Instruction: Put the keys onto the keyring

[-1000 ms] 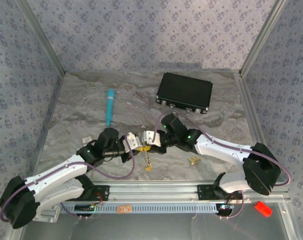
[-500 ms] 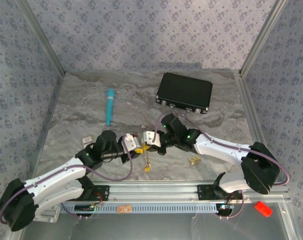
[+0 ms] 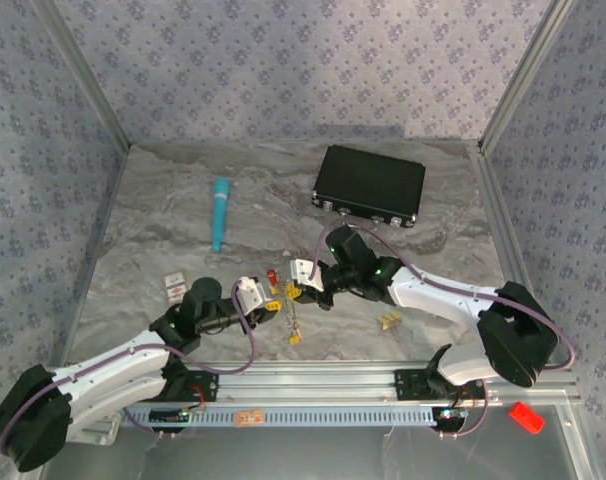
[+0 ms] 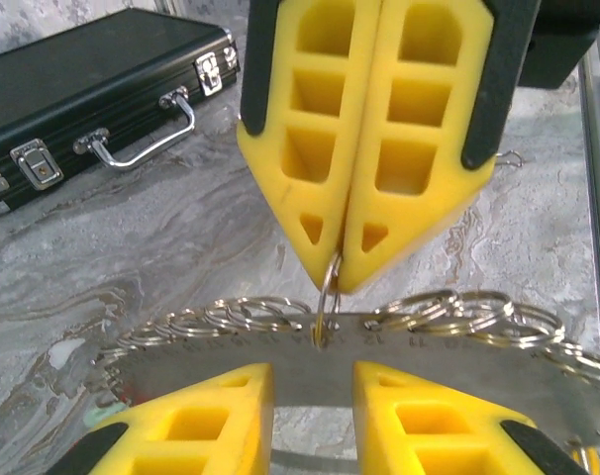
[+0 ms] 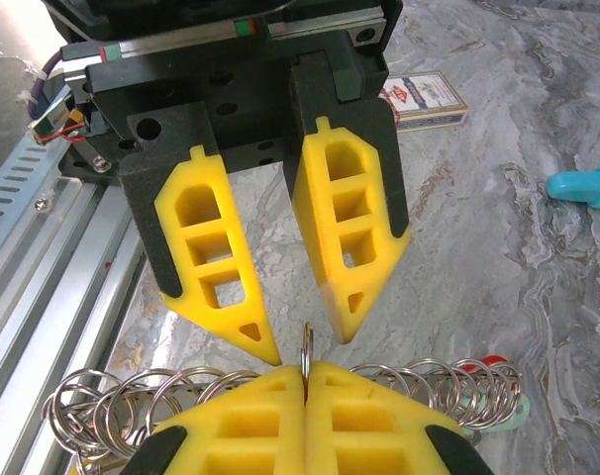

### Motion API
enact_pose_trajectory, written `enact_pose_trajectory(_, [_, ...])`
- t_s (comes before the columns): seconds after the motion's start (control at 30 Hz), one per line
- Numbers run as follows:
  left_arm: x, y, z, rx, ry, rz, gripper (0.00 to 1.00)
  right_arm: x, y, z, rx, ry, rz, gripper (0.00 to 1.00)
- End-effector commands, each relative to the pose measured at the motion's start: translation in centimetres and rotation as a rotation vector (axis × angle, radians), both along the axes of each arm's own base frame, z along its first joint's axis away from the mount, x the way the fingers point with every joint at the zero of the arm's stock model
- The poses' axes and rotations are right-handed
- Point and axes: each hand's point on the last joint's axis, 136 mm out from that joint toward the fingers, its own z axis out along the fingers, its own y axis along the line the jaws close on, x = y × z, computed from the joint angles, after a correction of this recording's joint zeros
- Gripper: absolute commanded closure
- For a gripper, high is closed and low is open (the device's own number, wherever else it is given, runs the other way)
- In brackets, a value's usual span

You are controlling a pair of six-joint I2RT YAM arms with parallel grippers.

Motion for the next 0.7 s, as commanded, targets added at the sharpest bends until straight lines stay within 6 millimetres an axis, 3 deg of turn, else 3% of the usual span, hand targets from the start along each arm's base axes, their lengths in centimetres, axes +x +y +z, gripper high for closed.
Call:
enact_pose_trajectory(0.0, [-0.2,-0.6,1.7,-0.068,-0.039,-0.026,0.75,-0.4,0.5,0.6,0.043,0.028,0.025,1.0])
enact_pose_trajectory(0.27, [-0.2,-0.6,1.8,-0.075,-0.047,-0.028,0.82,-0.7,1.1,0.6,0.055,0.047,0.044,1.0])
enact_pose_trajectory(0.47, [-0.2,-0.6,1.8,-0.065,-0.052,-0.027,0.99,-0.6,1.0,0.2,0.041,0.049,0.037,1.0])
enact_pose_trajectory(0.53, [-0.1,-0.5,2.0,-0.054,-0.062,-0.02,1.0,-0.4,0.6,-0.1,0.017,0.029,0.018,1.0])
enact_pose_trajectory(0.67, [0.2,-0.2,2.6,-0.021,-0.073,-0.006,1.0,0.5,-0.6,-0.7,-0.051,-0.038,-0.037,0.74])
